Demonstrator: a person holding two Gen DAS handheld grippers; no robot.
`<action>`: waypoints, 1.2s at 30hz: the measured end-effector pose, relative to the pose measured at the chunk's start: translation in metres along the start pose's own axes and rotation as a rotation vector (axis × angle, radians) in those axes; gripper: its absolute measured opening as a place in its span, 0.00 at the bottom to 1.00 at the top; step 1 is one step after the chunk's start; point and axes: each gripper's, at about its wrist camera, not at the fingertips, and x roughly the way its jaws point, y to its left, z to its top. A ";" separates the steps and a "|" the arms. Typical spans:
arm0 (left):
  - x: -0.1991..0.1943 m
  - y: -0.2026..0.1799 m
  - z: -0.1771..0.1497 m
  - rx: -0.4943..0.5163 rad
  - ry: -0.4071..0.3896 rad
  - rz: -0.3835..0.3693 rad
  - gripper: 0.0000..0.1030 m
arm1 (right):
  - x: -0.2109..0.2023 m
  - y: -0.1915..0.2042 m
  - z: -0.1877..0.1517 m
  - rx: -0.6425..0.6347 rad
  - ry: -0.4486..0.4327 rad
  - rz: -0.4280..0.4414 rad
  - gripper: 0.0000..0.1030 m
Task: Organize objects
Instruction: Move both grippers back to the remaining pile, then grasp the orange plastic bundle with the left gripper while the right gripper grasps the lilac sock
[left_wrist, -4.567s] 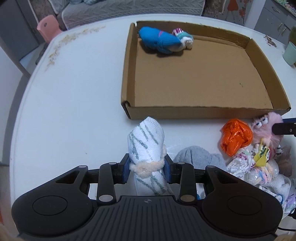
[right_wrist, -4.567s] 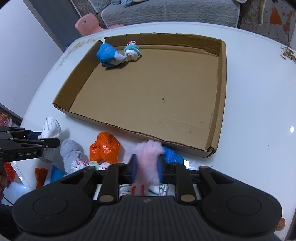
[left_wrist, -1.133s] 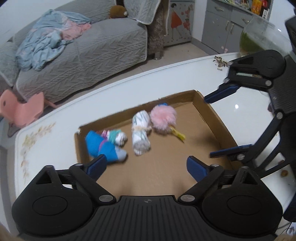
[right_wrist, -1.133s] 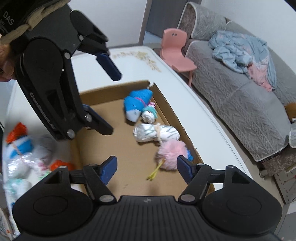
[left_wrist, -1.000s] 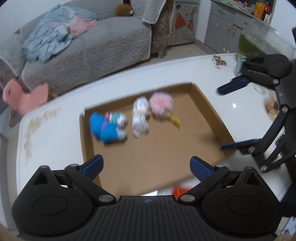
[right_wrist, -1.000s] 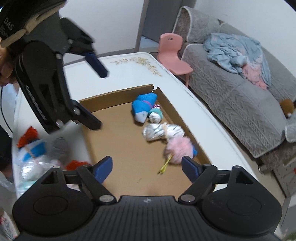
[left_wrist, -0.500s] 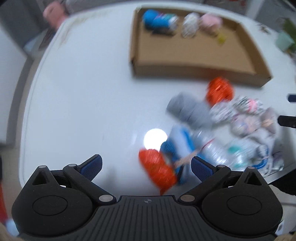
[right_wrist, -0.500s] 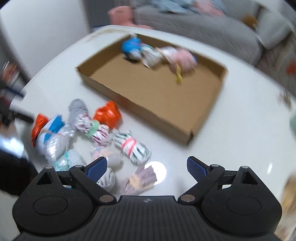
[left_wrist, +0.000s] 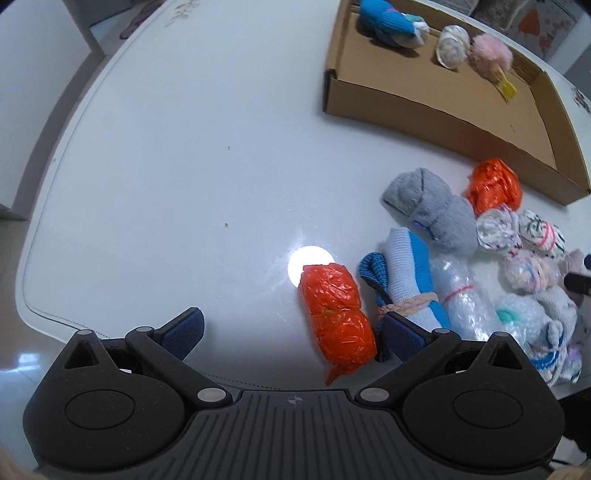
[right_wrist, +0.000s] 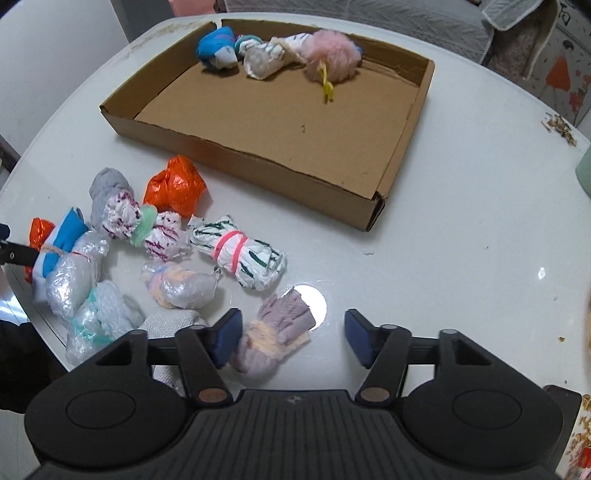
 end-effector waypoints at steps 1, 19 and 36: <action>-0.002 0.002 0.001 -0.017 -0.006 -0.012 0.99 | 0.003 0.001 0.001 -0.003 0.006 -0.002 0.54; 0.009 0.006 -0.010 -0.015 0.001 0.020 0.66 | 0.007 0.010 -0.013 -0.052 0.048 -0.020 0.28; -0.049 -0.001 0.003 0.082 -0.175 0.034 0.35 | -0.015 -0.006 -0.012 -0.036 -0.007 -0.009 0.26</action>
